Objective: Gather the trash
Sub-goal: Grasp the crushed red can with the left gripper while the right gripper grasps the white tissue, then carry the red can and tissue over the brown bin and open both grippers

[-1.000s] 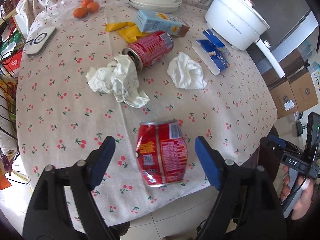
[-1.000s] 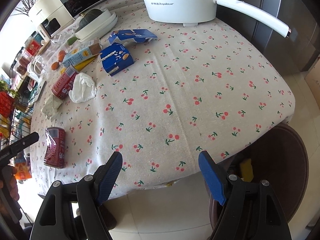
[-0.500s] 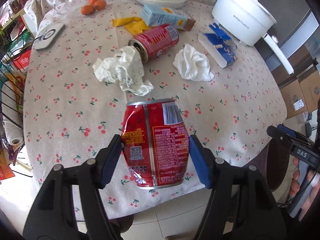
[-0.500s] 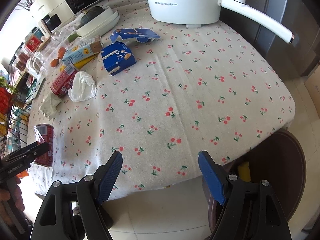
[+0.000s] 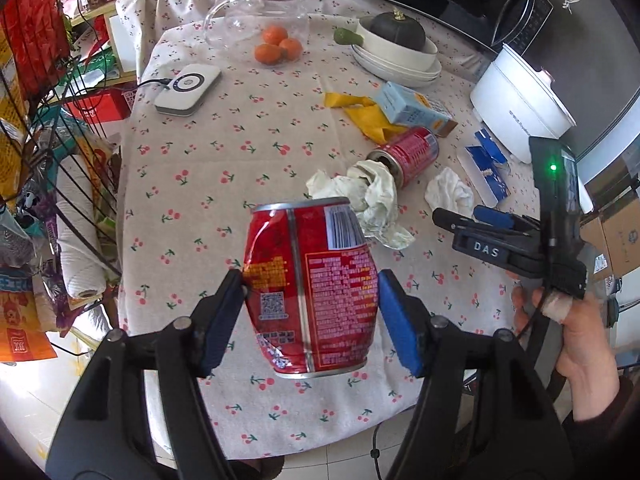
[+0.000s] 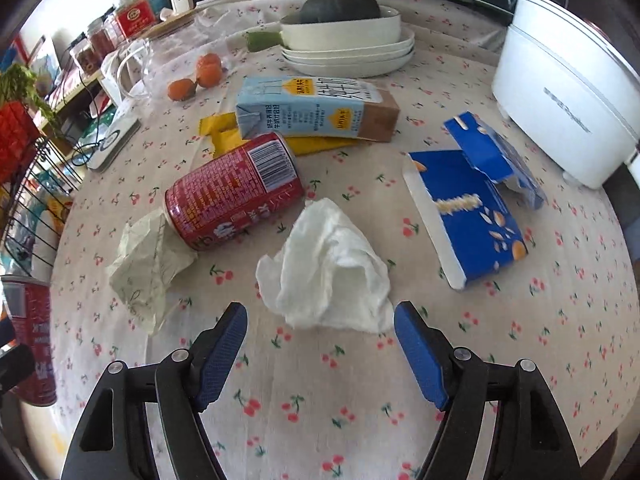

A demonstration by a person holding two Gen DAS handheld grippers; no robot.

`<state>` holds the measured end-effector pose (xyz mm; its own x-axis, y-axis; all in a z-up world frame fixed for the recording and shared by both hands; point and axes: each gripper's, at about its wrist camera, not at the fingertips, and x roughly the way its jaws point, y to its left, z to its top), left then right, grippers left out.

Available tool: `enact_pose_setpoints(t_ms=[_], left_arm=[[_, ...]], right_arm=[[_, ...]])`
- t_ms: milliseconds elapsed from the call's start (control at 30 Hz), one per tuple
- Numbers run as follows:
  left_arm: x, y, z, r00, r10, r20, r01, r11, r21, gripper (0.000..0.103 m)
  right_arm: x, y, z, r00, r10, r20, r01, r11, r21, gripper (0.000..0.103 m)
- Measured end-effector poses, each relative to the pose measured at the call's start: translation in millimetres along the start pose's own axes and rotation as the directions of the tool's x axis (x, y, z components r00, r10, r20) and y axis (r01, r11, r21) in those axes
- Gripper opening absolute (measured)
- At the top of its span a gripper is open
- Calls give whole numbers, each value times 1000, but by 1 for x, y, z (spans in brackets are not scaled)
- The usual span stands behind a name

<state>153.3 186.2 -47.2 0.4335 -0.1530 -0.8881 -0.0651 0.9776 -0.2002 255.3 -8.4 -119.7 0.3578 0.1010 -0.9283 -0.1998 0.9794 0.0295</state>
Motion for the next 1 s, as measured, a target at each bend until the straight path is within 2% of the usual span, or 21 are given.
enact_pose_setpoints(t_ms=[100, 133, 200, 300, 333, 367, 467, 633, 800, 1000], left_arm=[[-2, 16, 3, 1000, -4, 3, 4, 1000, -27, 68], [-3, 20, 3, 1000, -9, 3, 10, 999, -40, 68], [-5, 28, 4, 1000, -22, 4, 22, 998, -63, 68], [-5, 33, 4, 999, -39, 1, 39, 996, -75, 68], [-6, 34, 3, 999, -42, 0, 41, 996, -75, 68], [-6, 33, 3, 999, -44, 1, 44, 996, -75, 68], [-9, 32, 2, 999, -54, 6, 54, 996, -70, 68], [-16, 24, -1, 998, -60, 23, 61, 997, -51, 68], [-25, 5, -6, 996, -76, 49, 76, 997, -11, 68], [-35, -28, -15, 993, -101, 69, 97, 994, 58, 68]], right_arm=[[20, 9, 11, 1000, -19, -17, 19, 1000, -8, 67], [24, 11, 13, 999, -24, -23, 24, 1000, -6, 60], [29, 15, 18, 999, -42, -8, 42, 999, -9, 55], [29, 19, 24, 999, -37, 6, 37, 999, -15, 28], [29, 20, 25, 999, -38, 3, 38, 999, -19, 14], [29, 22, 26, 999, -41, -2, 41, 999, -20, 10], [27, 23, 24, 998, -59, -18, 58, 998, -16, 6], [10, 22, 8, 997, -65, -32, 64, 998, -21, 5], [-25, 18, -18, 998, -58, -13, 57, 997, -58, 5], [-71, -6, -52, 997, -75, 4, 75, 995, -72, 5]])
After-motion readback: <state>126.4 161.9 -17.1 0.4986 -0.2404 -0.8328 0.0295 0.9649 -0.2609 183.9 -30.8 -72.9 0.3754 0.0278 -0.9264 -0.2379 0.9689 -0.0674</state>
